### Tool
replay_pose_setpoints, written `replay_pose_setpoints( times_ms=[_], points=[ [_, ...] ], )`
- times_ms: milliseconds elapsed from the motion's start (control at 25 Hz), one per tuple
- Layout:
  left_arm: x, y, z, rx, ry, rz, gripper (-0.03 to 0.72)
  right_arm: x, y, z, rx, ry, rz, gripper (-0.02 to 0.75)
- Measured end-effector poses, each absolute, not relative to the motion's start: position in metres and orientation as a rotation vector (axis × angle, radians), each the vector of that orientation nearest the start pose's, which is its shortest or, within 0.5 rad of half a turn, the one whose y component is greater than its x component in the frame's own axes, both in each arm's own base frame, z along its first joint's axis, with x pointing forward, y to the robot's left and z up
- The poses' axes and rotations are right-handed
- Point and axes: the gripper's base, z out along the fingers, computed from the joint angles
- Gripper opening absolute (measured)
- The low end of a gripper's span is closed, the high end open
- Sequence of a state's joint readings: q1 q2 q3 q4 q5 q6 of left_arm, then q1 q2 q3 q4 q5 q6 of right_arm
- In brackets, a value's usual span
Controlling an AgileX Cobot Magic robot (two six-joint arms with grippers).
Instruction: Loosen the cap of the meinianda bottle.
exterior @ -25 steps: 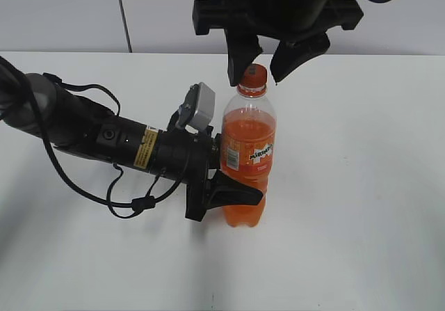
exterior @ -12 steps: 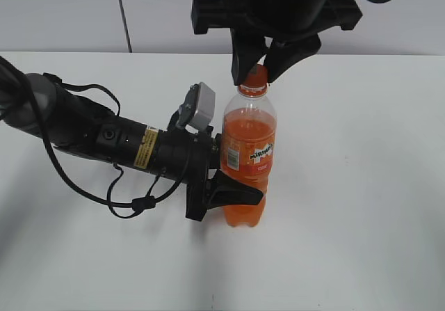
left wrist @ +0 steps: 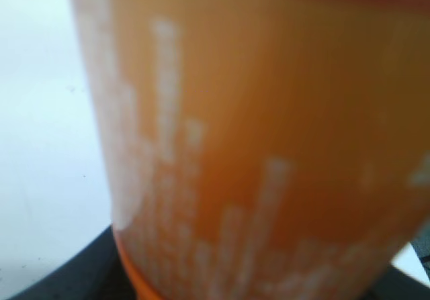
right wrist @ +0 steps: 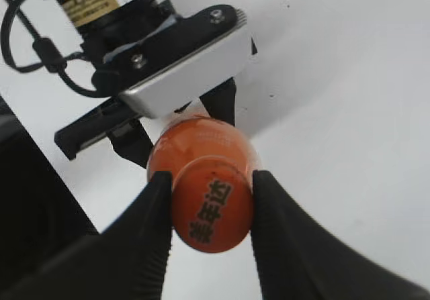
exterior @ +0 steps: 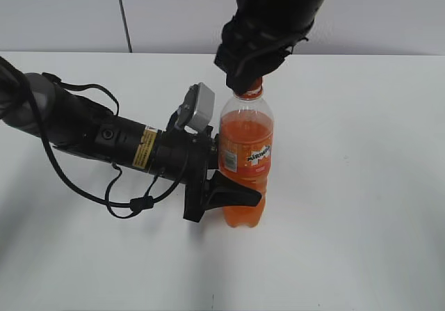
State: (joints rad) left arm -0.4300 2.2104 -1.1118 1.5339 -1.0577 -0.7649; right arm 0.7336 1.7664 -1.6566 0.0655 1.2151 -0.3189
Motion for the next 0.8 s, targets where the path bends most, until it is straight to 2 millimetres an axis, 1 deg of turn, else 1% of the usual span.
replay_pose_setpoints(
  times_ms=[200, 400, 560, 680, 800],
  points=[
    [0.3098, -0.2293, 0.0892, 1.523, 1.564, -1.132, 0.399, 0.2734, 0.2547, 0.323, -1.72, 2.223, 0.132, 0.269],
    [0.3098, -0.2293, 0.0892, 1.523, 1.564, -1.132, 0.399, 0.2732, 0.2549, 0.323, -1.969, 1.996, 0.08, 0.269],
    [0.3099, -0.2293, 0.0893, 1.52, 1.565, -1.132, 0.399, 0.273, 0.2552, 0.3231, -2.168, 1.772, 0.035, 0.269],
    [0.31, -0.2293, 0.0893, 1.516, 1.569, -1.133, 0.399, 0.2728, 0.2554, 0.3231, -2.274, 1.632, 0.008, 0.269],
    [0.3102, -0.2293, 0.0893, 1.515, 1.571, -1.133, 0.399, 0.273, 0.2552, 0.3231, -2.317, 1.572, -0.009, 0.269]
  ],
)
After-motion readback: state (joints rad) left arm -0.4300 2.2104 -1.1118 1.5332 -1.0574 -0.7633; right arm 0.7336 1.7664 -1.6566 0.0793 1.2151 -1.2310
